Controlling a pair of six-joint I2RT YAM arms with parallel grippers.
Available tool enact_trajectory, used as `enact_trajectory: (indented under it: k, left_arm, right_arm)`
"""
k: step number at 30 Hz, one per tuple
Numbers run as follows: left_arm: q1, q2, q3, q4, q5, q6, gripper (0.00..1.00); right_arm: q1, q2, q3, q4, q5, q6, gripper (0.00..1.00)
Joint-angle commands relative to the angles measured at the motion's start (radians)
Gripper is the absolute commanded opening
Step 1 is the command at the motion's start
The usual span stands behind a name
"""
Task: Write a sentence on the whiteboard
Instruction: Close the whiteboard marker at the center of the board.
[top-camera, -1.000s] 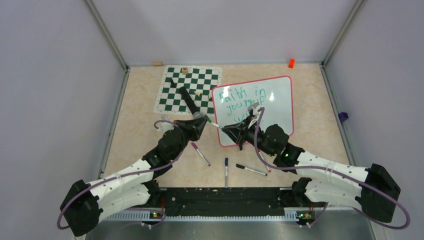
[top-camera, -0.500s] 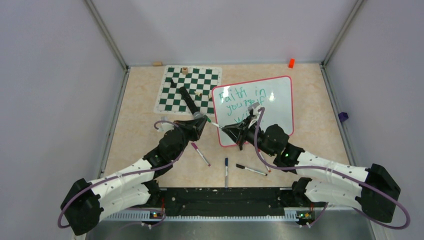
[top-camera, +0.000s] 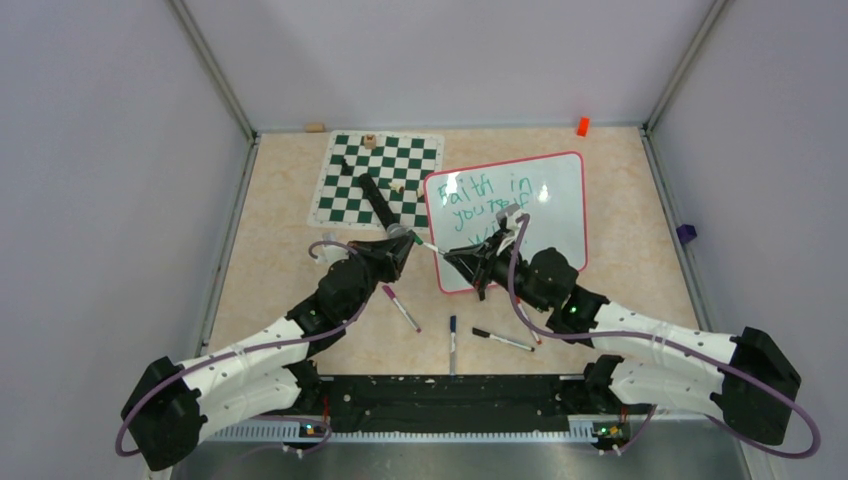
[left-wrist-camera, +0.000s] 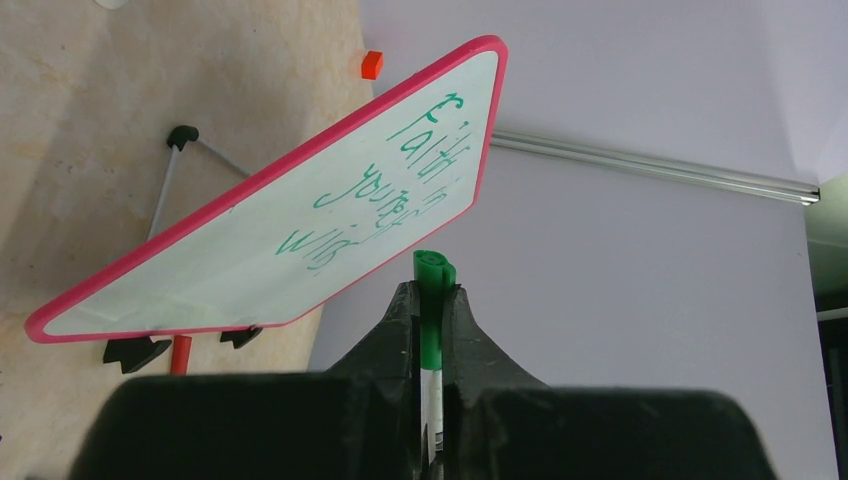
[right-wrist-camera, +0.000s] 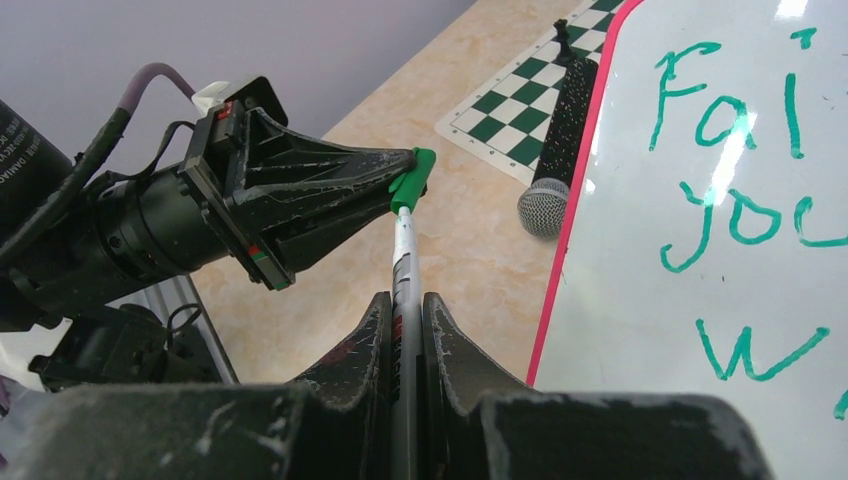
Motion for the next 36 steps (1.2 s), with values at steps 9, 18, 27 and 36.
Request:
enact_trajectory:
  k: [9,18,27,36]
  left_arm:
    - [0.002,0.015,-0.014,0.066,0.028,-0.018,0.00]
    - [-0.022,0.064,0.013,0.130,0.106,-0.018,0.00]
    - [-0.202,0.218,0.047,0.377,-0.085,0.049,0.00]
    - [-0.348,0.324,0.152,0.382,-0.124,0.155,0.00]
  right_arm:
    - [0.012,0.029,0.063,0.064,0.002,-0.015,0.00]
    - [0.013,0.051,0.056,0.098,0.033,-0.025,0.00]
    - [0.012,0.102,0.020,0.241,0.201,-0.045,0.00]
    - [0.013,0.140,0.093,0.170,0.189,-0.072,0.00]
